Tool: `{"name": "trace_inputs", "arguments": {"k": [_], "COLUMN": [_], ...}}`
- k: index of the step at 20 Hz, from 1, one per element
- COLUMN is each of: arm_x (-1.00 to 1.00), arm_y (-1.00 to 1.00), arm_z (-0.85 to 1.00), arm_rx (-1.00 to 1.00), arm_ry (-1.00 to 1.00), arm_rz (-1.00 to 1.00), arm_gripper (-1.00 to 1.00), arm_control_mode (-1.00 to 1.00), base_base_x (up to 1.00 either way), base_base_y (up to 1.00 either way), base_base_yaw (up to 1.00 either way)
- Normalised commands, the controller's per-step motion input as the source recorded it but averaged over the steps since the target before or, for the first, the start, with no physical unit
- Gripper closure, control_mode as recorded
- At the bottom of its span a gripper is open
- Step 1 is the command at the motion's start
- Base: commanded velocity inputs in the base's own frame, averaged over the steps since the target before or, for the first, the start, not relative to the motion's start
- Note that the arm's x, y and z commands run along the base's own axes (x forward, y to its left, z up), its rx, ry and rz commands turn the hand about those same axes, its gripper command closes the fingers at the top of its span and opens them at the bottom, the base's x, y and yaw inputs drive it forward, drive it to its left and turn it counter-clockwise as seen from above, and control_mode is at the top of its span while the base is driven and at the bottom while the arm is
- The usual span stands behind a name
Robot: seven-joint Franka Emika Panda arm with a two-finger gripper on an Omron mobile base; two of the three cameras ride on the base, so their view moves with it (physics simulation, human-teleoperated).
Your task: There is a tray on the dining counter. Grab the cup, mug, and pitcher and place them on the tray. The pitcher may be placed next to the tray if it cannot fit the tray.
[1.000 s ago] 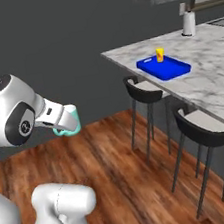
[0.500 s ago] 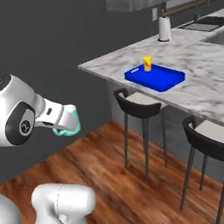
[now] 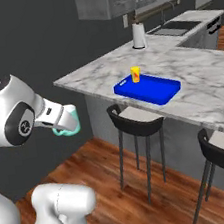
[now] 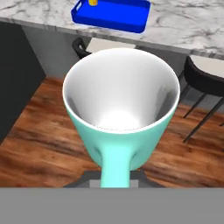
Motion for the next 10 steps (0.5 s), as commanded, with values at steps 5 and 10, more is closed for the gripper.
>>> {"name": "trace_inputs", "arguments": {"k": [5, 10], "arm_x": [0.0, 0.0], "arm_y": [0.0, 0.0], "arm_z": [0.0, 0.0], "arm_rx": [0.0, 0.0], "arm_ry": [0.0, 0.0], "arm_rz": [0.0, 0.0], "arm_gripper": [1.0, 1.0], "arm_control_mode": [1.0, 1.0], "base_base_x": [0.9, 0.86], "base_base_y": [0.33, 0.14], "base_base_yaw": [-0.37, -0.32]}}
